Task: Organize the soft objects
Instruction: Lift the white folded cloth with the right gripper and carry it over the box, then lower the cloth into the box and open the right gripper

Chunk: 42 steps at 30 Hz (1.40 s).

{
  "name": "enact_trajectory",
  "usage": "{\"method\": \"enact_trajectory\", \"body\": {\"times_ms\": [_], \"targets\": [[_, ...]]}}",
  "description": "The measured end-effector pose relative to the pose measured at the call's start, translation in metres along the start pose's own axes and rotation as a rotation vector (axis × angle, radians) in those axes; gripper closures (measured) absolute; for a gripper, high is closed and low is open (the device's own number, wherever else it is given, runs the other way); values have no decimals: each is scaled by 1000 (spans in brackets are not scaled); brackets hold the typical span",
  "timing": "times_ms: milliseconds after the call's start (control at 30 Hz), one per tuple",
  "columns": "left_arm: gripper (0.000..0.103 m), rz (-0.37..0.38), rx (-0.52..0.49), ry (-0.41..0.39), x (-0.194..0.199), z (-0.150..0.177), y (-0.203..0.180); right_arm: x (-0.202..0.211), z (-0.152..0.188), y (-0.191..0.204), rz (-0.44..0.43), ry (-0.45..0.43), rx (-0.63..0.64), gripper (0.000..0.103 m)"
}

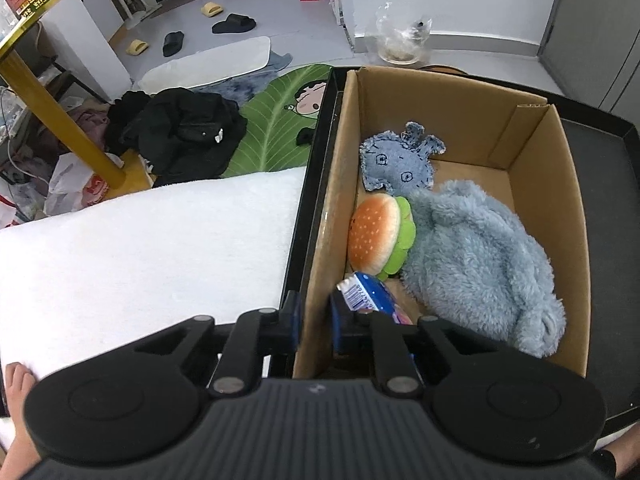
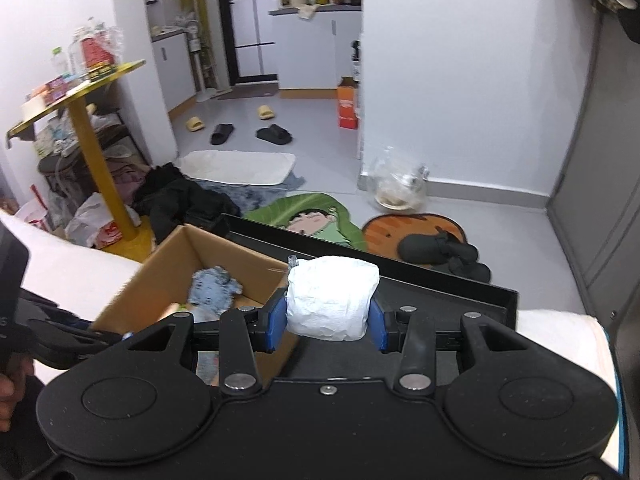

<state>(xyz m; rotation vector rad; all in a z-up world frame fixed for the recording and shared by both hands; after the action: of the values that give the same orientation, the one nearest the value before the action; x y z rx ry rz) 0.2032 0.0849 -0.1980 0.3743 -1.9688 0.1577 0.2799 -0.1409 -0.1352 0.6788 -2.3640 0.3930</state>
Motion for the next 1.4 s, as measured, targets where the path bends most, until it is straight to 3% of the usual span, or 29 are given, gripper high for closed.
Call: {"method": "enact_trajectory", "body": {"times_ms": [433,833,1133,1400], "targets": [[91,54,18,-14,3,2,8,-1,-22,40,-132,-49,101,62],[91,81,24,-22,4,2,11,-16,-28,63,-248,-27,173,62],[91,97,28,-23,3,1,12,-29,-29,78,-286,-6,203,62],[91,97,27,-24,3,1,13,-34,-27,74,-255,1,209,60]]}}
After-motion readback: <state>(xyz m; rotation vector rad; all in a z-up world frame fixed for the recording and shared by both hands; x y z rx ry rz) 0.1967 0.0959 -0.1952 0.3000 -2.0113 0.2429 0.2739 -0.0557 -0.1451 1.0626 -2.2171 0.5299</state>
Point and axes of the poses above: each gripper's, at about its wrist camera, not at the fingertips, and x roughly against the way its jaws point, y to its left, z to its underside, the point moved 3 cm from there along -x, roughly the way its jaws point, and after that the axes turned 12 degrees about x, right-handed, at the moved point
